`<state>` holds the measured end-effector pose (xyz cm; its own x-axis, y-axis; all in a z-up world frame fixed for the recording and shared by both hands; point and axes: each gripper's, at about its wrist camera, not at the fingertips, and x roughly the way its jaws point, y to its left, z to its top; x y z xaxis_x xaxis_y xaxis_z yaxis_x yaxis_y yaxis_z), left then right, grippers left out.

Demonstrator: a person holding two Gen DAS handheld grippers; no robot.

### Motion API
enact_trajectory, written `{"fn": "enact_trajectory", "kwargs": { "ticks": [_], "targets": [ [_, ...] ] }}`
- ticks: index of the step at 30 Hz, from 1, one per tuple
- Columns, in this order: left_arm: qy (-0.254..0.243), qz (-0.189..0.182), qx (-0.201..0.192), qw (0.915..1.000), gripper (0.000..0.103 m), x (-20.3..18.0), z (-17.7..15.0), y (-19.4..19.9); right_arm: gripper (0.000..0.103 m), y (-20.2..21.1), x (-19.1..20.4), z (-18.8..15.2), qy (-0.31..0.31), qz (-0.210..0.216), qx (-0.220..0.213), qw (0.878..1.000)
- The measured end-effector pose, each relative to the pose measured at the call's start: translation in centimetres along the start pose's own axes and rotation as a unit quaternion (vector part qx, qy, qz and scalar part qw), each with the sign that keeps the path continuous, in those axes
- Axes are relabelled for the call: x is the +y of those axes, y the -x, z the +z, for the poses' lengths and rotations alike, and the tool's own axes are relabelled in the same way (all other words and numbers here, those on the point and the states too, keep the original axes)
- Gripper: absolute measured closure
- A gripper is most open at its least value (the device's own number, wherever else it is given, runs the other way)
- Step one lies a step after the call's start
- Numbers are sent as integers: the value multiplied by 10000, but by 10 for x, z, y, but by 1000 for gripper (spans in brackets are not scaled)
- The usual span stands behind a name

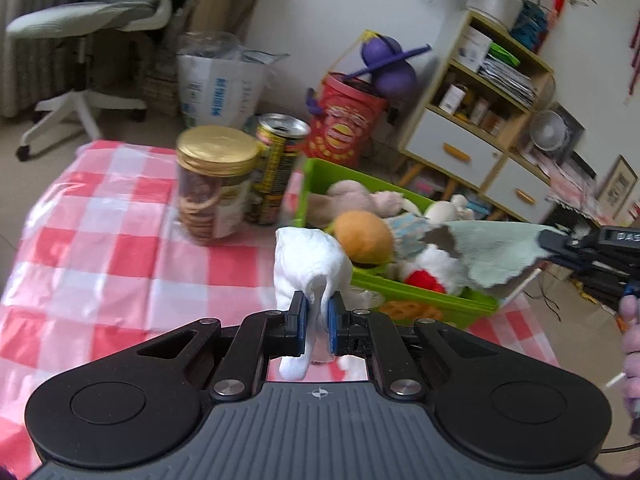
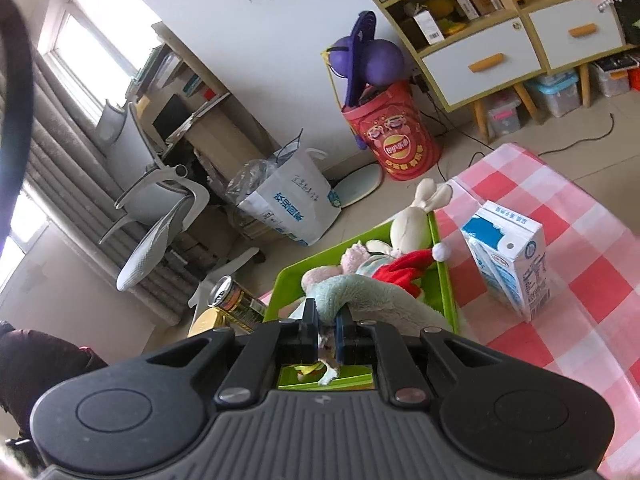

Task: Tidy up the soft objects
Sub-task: 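Lay the white cloth and green towel into the green bin, open both tools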

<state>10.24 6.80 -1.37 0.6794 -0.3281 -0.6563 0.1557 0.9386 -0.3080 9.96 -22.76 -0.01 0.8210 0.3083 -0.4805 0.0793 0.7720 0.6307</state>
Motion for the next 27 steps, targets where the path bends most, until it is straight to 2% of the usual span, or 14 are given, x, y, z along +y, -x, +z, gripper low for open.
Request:
{"fn": "enact_trajectory", "kwargs": {
  "ticks": [9,14,18,27],
  "targets": [
    [-220,-521,410,9976,96,-47,27,-45,103,-19,-17,1,-174,-163,141,9996],
    [-443,-547,712,9950,96,-68,30,-79,103,-33,-19,-1,-39,-269,254,9993],
    [-394,-552,886,9938,96,-72,28,-101,103,-45,-22,-6,43,-360,392,9986],
    [-328,-475,892,9943,96,-69,38,-113,103,-68,-24,-20,234,-456,715,9961]
  ]
}}
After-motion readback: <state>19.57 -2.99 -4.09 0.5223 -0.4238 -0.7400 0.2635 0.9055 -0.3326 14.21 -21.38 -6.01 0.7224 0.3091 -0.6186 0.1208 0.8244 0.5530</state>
